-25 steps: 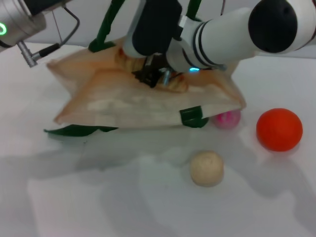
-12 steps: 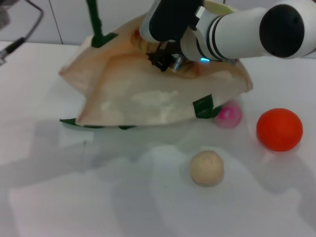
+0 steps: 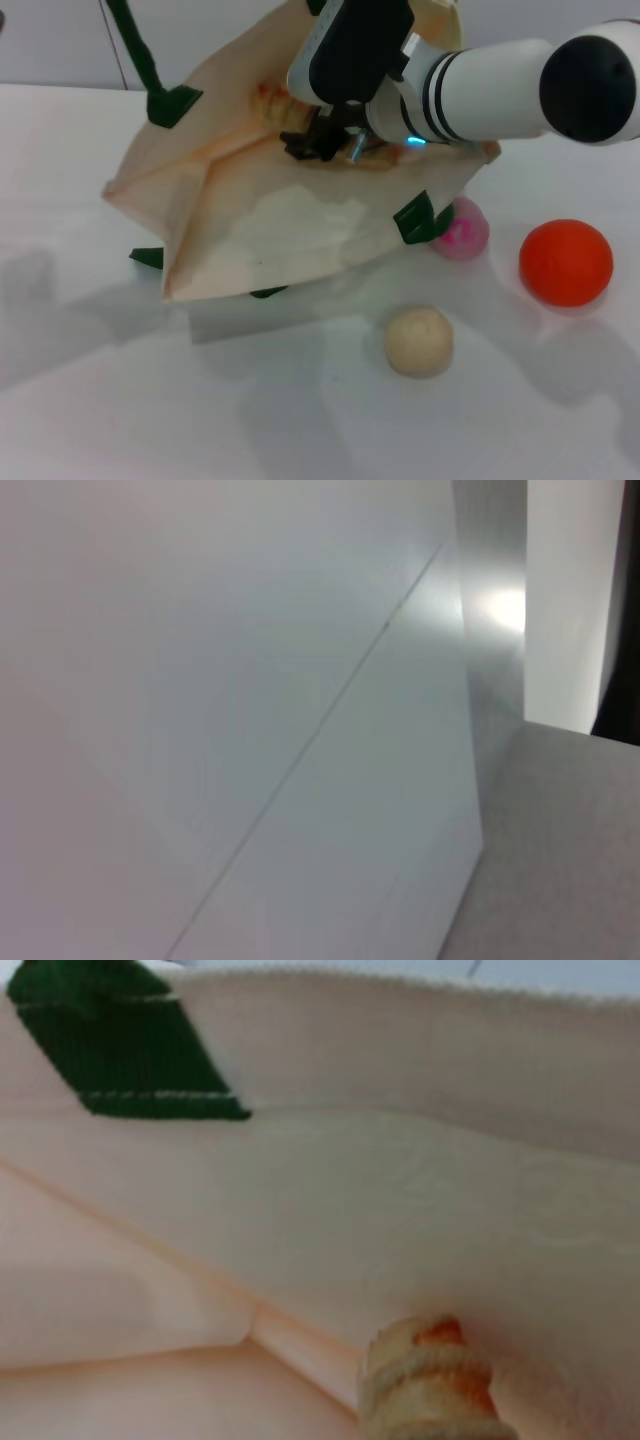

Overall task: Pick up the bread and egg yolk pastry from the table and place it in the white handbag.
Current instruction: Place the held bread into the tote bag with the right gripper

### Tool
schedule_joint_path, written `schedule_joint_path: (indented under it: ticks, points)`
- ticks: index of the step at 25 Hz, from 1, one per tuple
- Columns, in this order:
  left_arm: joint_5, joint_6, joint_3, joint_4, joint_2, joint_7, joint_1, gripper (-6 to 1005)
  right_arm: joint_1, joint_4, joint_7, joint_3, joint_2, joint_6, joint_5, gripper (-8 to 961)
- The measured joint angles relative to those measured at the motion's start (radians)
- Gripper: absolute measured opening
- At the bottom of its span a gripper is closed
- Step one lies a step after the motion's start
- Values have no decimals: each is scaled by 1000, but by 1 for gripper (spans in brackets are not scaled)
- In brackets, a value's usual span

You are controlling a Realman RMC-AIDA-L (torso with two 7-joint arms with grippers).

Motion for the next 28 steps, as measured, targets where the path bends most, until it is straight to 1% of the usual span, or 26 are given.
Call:
schedule_joint_path:
  ticks: [3, 5, 8, 13, 17, 23, 26, 28]
  points:
    - [0, 11, -20, 0, 4, 0, 9, 97, -13, -31, -13, -1, 0, 42, -1, 724]
    - [0, 35, -29, 0, 5, 2, 15, 97, -28, -59, -25, -1, -1, 70, 2, 793]
    - [0, 82, -36, 0, 6, 3, 25, 97, -72, -121, -49, -1, -2, 94, 2, 897]
    - [0, 133, -36, 0, 9, 4, 39, 96, -139, -224, -101, 4, -4, 145, 3, 895]
    - [0, 148, -36, -5, 13, 5, 41, 95, -158, -236, -132, 8, -4, 166, 4, 893]
    - [-5, 139, -36, -8, 13, -3, 34, 94, -135, -201, -134, 26, -4, 139, 43, 891]
    - [-9, 133, -35, -9, 13, -5, 33, 94, -101, -198, -134, 25, -4, 136, 63, 889]
    - [-9, 132, -31, -9, 13, -5, 30, 94, -79, -203, -134, 22, -4, 161, 73, 889]
